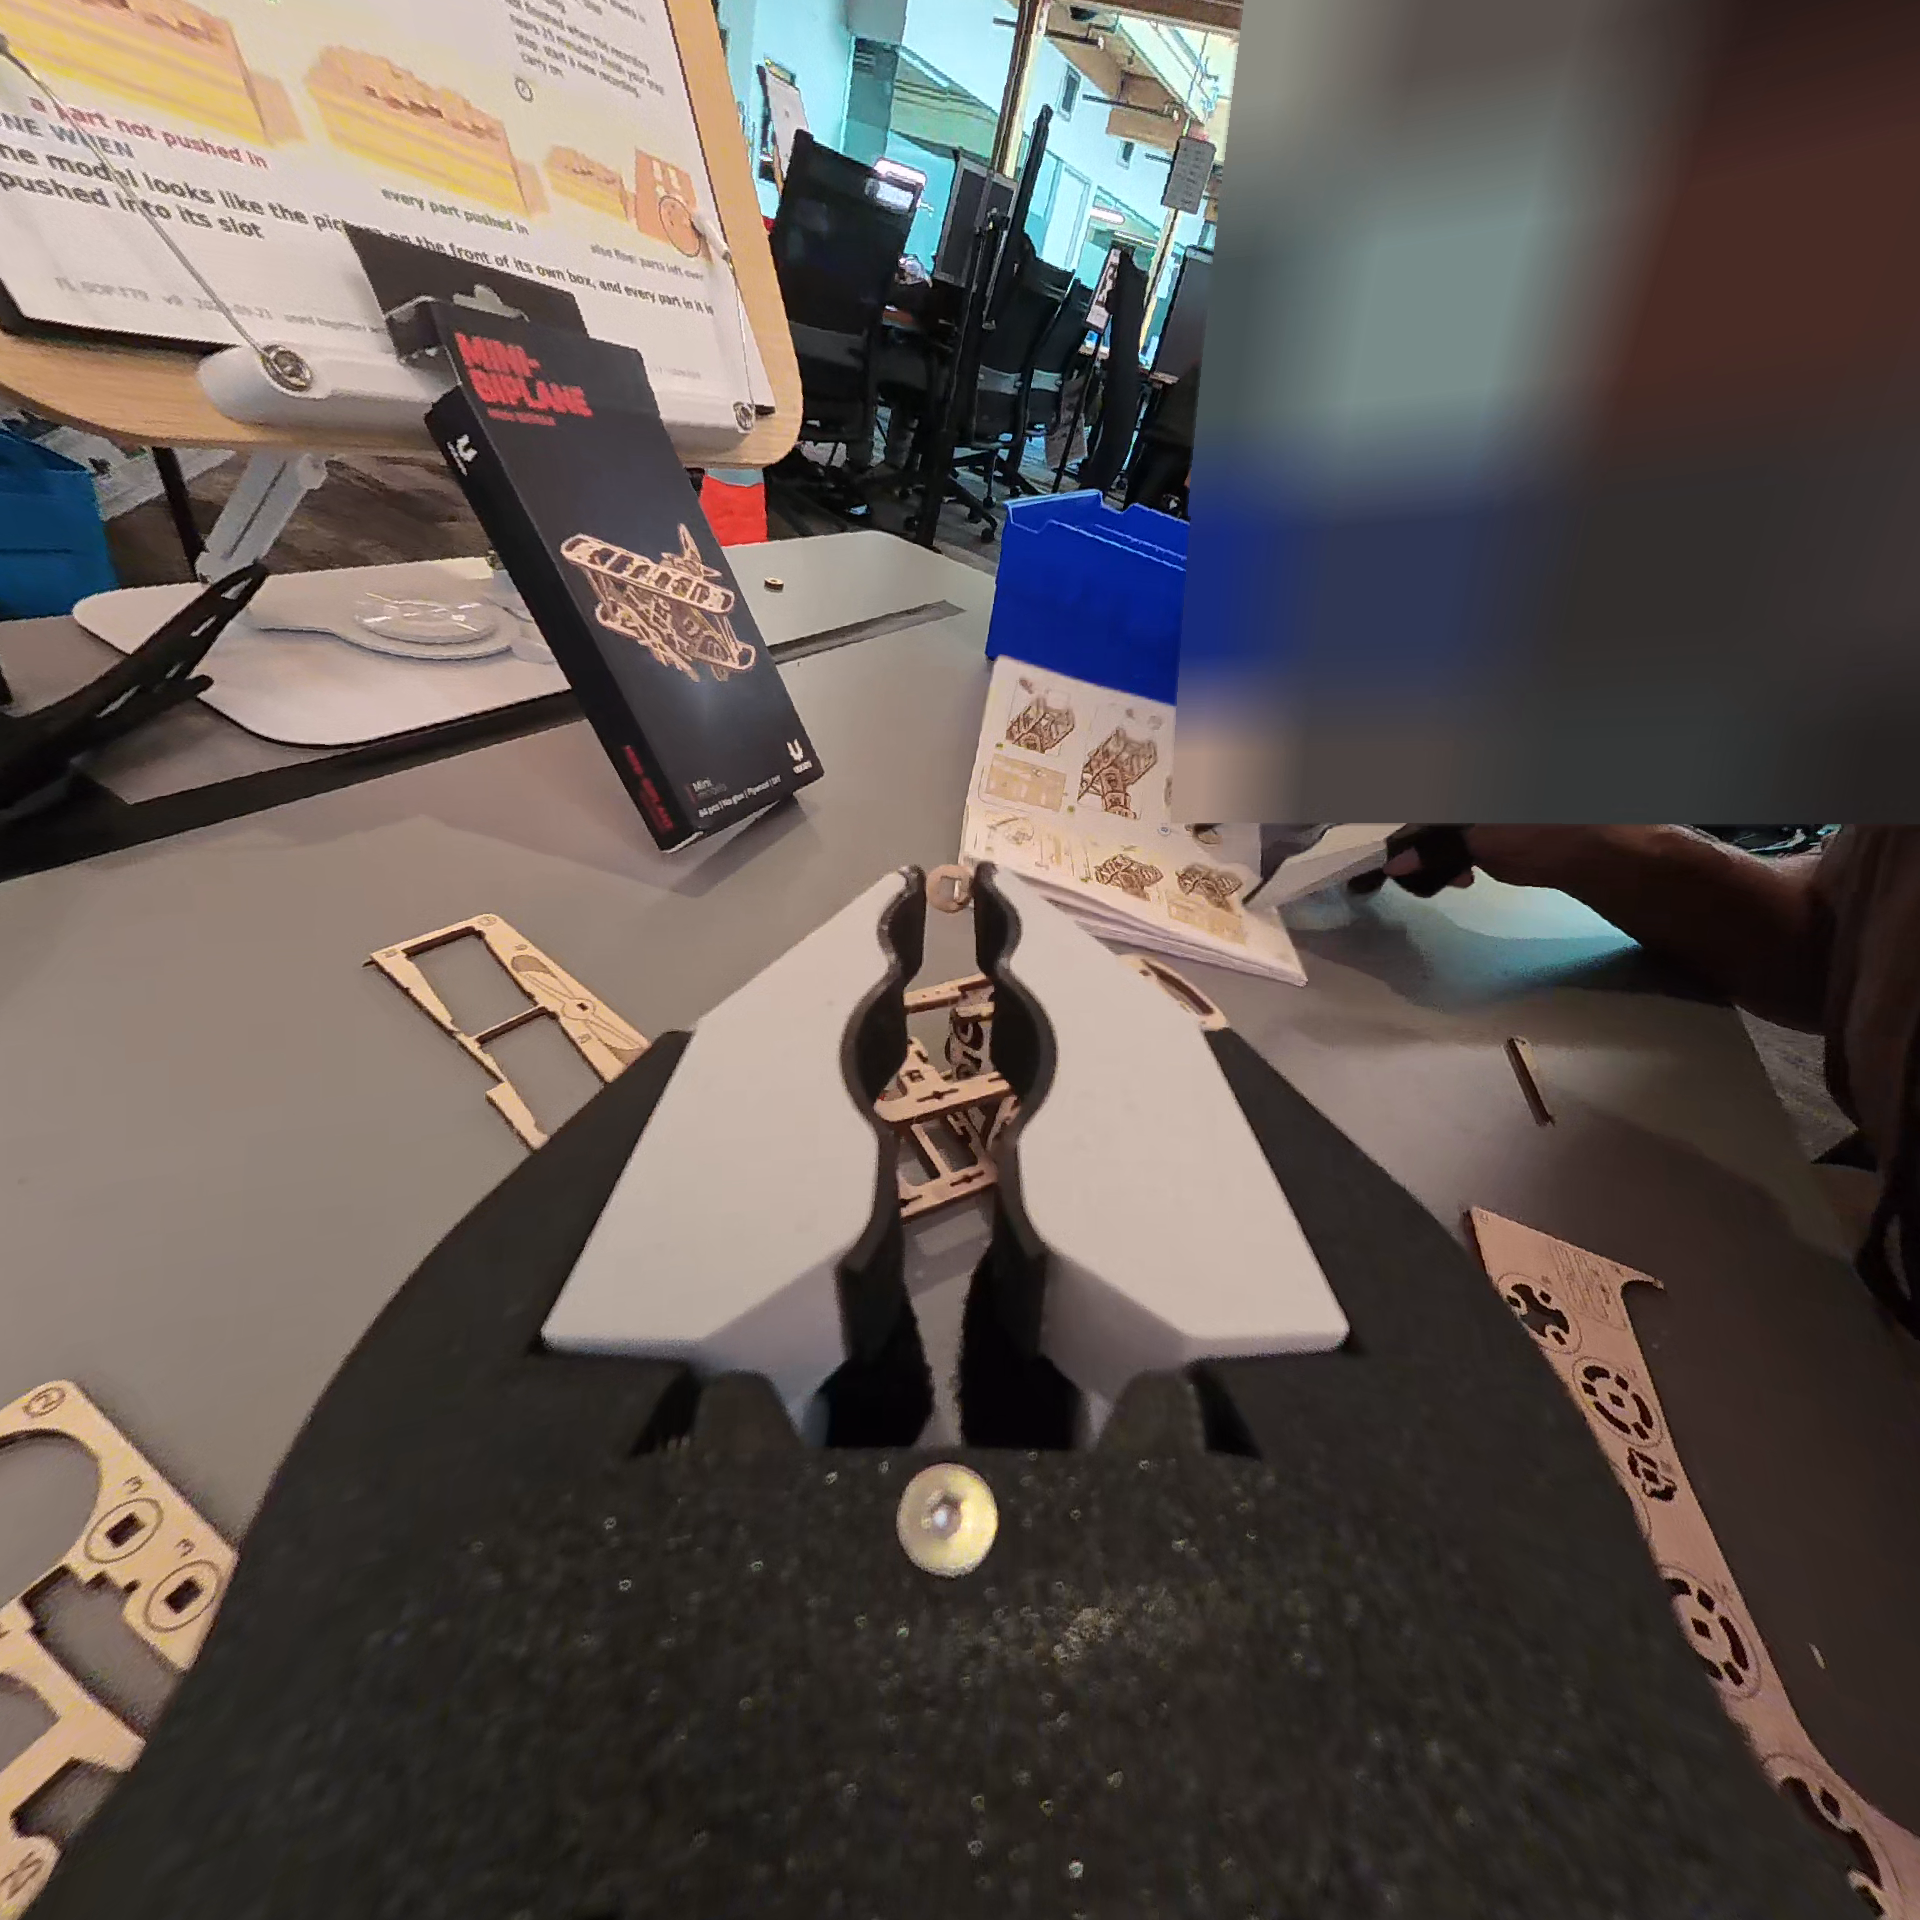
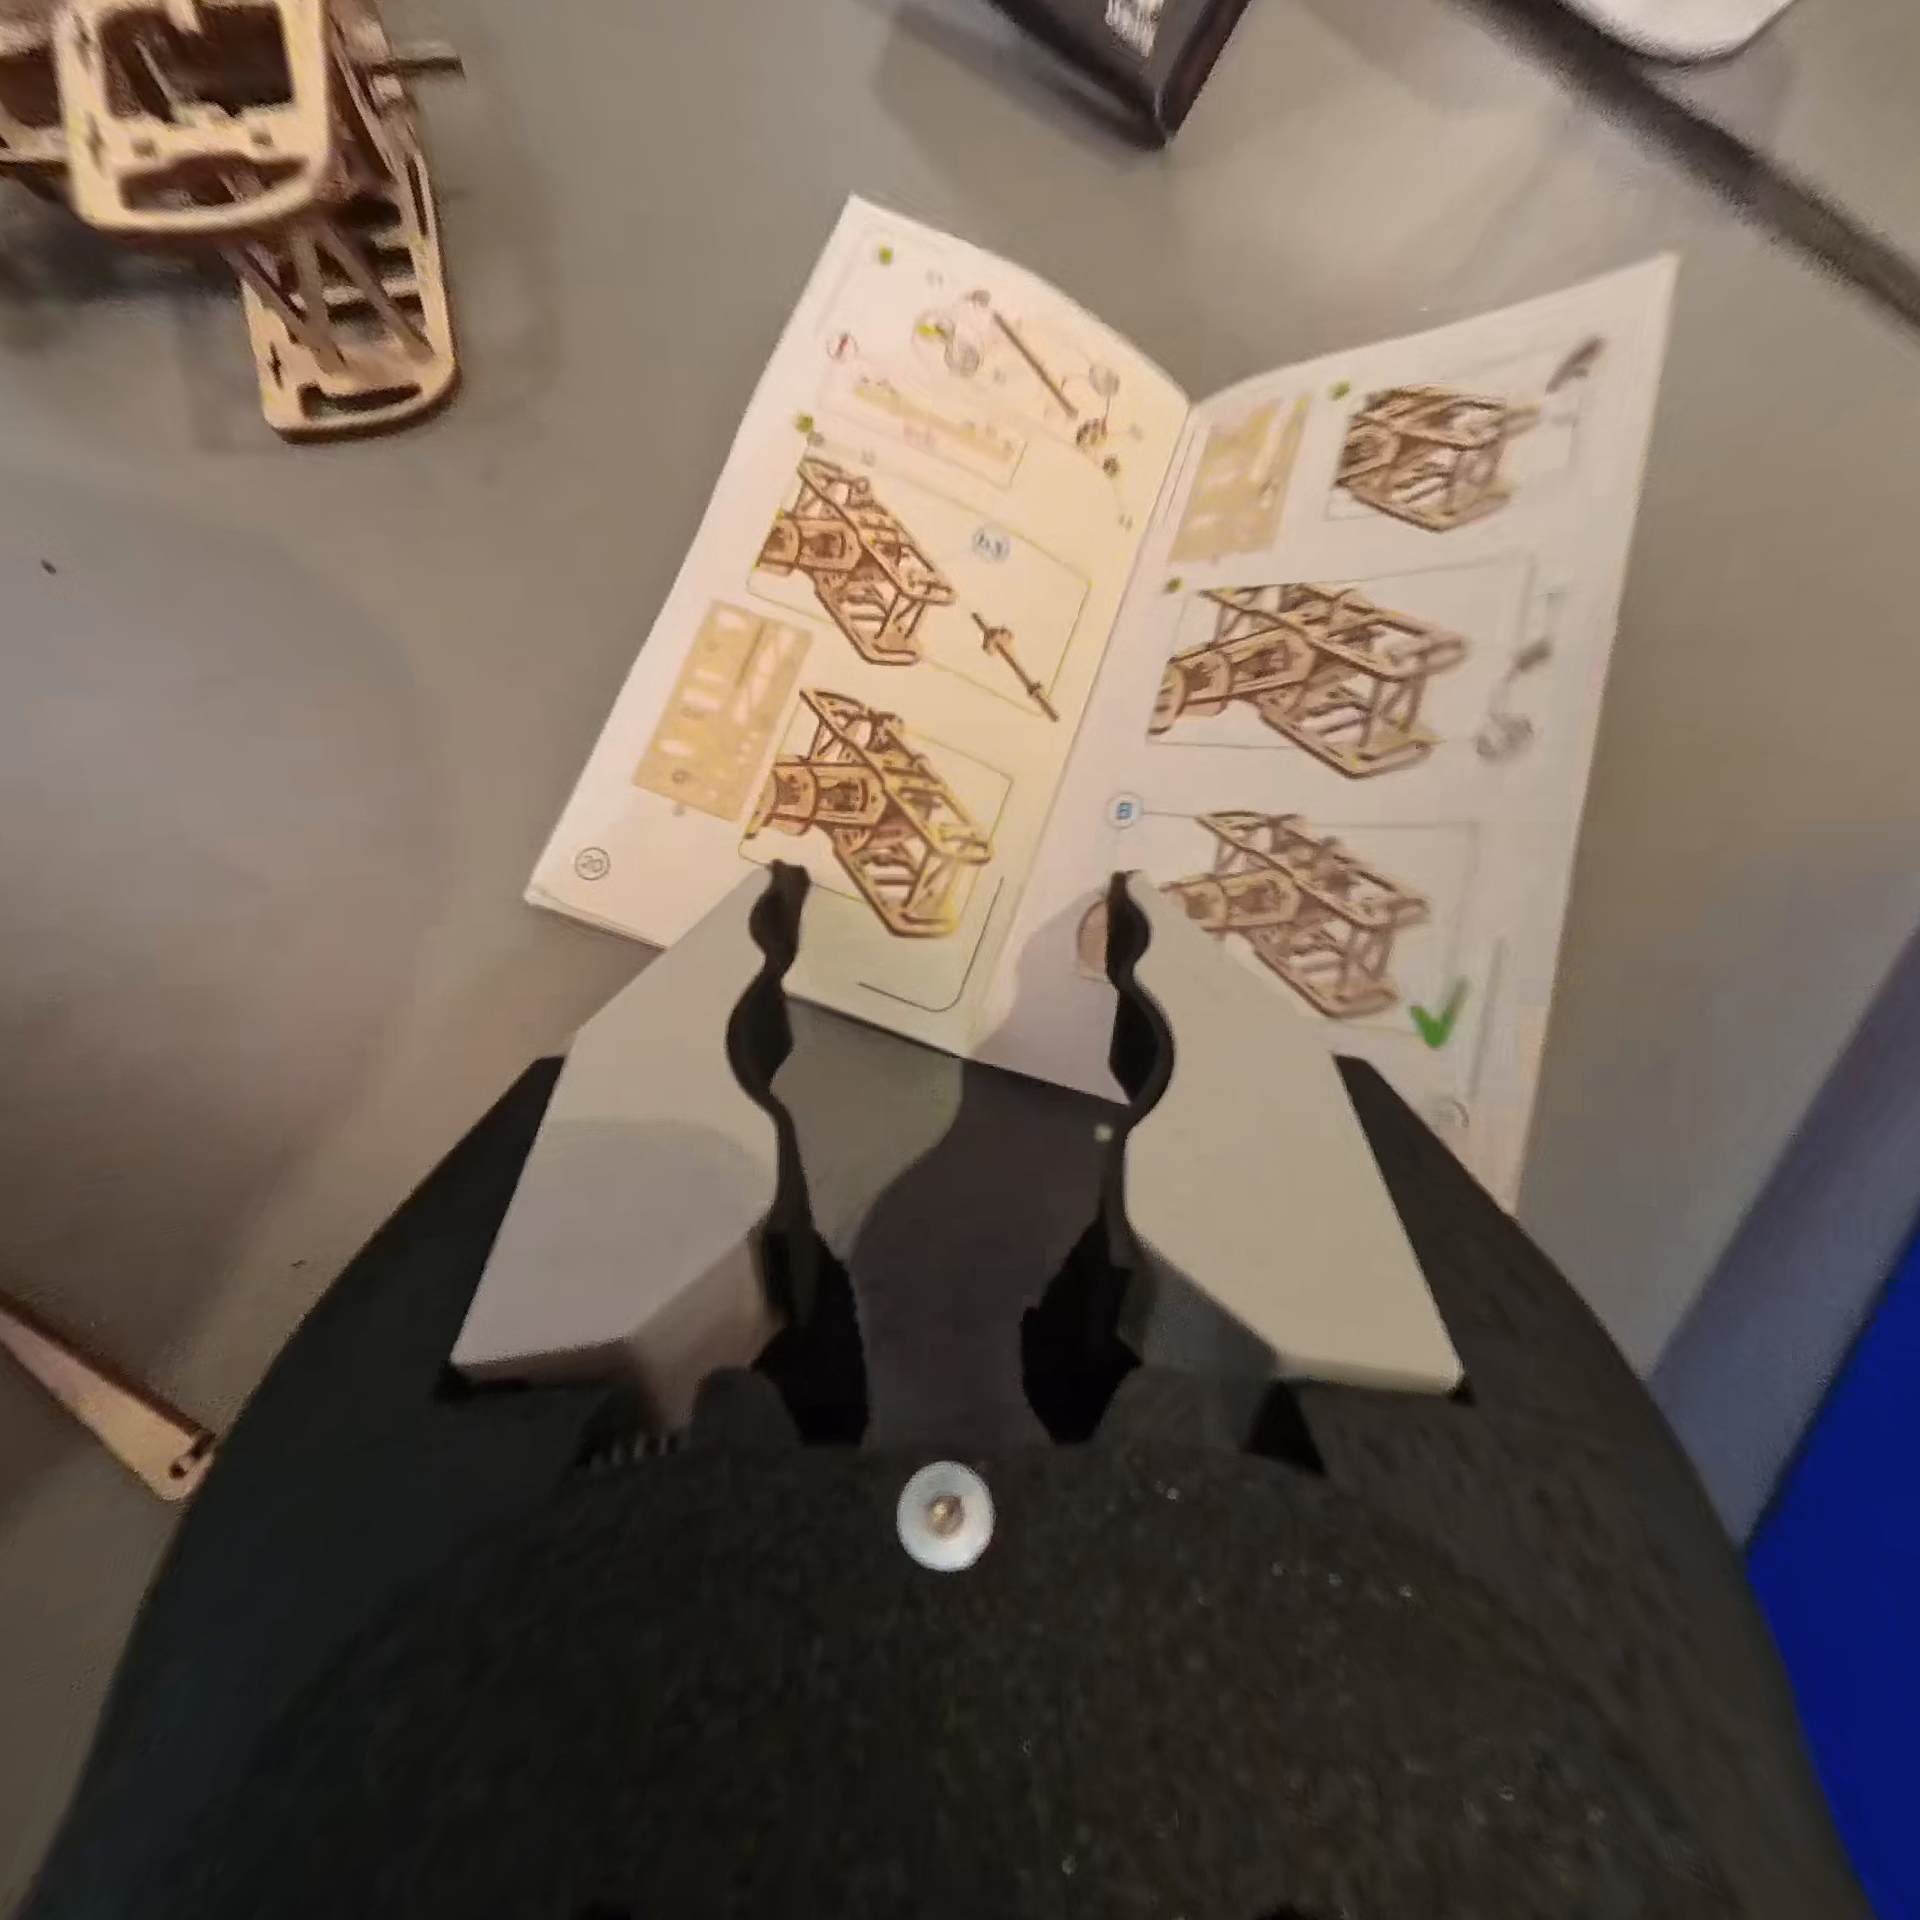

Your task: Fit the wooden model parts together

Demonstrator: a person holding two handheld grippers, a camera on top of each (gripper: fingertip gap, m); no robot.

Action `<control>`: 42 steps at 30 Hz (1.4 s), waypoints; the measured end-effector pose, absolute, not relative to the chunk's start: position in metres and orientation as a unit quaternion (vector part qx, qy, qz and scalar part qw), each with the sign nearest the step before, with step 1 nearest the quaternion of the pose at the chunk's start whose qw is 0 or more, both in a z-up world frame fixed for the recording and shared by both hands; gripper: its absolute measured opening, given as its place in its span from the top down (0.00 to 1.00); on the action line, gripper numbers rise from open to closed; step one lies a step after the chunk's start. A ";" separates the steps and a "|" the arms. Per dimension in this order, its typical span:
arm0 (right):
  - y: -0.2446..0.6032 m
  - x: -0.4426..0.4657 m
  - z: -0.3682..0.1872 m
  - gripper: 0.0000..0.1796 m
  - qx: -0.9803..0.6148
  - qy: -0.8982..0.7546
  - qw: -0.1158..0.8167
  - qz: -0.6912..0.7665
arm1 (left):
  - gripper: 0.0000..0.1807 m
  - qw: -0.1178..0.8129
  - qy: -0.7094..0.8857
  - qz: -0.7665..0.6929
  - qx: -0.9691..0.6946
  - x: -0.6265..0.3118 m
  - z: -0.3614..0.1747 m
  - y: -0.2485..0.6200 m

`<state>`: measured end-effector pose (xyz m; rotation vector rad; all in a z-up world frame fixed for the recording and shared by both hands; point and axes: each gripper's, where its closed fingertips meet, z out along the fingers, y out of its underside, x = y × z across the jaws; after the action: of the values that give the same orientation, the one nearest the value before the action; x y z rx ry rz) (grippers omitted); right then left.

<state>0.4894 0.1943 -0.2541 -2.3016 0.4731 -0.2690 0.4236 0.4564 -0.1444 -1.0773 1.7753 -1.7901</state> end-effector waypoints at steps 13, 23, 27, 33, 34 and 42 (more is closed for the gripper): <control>0.195 0.491 -0.260 0.66 -0.897 0.203 0.384 -0.081 | 0.97 0.190 0.644 -0.632 -0.387 0.424 -0.150 0.452; 0.215 0.480 -0.219 0.69 -0.859 0.183 0.476 -0.044 | 0.97 0.203 0.691 -0.578 -0.384 0.426 -0.169 0.443; 0.254 0.461 -0.173 0.75 -0.839 0.126 0.525 -0.068 | 0.97 0.200 0.721 -0.565 -0.347 0.418 -0.175 0.427; 0.353 0.422 -0.149 0.85 -0.842 0.028 0.537 -0.033 | 0.97 0.208 0.715 -0.573 -0.341 0.417 -0.171 0.429; 0.367 0.425 -0.160 0.85 -0.852 0.025 0.523 -0.028 | 0.97 0.204 0.704 -0.587 -0.343 0.417 -0.165 0.430; 0.398 0.428 -0.211 0.86 -0.897 0.061 0.437 0.010 | 0.97 0.184 0.674 -0.623 -0.352 0.414 -0.151 0.440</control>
<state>0.4281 0.3977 -0.2111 -2.2315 0.1527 0.0252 0.4145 0.4402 -0.1515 -0.9917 1.9013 -1.7569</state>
